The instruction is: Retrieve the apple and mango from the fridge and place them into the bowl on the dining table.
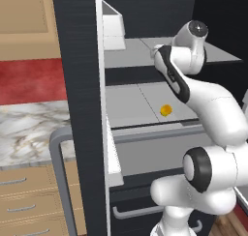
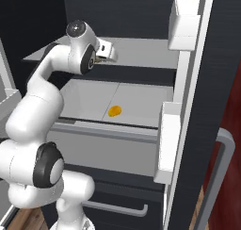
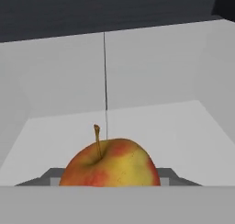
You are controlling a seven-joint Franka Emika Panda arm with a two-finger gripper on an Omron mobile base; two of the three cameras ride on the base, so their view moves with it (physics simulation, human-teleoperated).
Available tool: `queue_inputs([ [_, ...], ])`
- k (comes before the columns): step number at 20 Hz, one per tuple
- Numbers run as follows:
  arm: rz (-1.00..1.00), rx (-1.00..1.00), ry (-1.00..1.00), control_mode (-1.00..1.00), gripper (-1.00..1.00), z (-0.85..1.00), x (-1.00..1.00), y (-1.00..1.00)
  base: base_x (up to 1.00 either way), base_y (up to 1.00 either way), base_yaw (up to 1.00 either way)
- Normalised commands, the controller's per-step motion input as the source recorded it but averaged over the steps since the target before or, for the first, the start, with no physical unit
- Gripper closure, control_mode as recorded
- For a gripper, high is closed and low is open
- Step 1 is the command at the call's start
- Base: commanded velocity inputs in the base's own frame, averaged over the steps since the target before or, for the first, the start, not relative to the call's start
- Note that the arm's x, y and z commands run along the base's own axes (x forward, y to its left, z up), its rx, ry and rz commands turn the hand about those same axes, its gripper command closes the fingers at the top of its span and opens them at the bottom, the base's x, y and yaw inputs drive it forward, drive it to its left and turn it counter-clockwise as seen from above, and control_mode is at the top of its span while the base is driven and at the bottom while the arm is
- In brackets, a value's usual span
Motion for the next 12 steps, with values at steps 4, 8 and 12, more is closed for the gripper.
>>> queue_inputs([
  [4,0.00,0.00,-0.03,-1.00,1.00,0.00,-0.96,-0.01,0.00,0.00,0.00],
  [8,0.00,0.00,-0.01,1.00,1.00,0.00,-0.66,-0.02,-0.22,-0.01,0.00],
  [12,0.00,0.00,0.00,1.00,1.00,0.00,0.00,0.00,-0.92,-0.03,0.00],
])
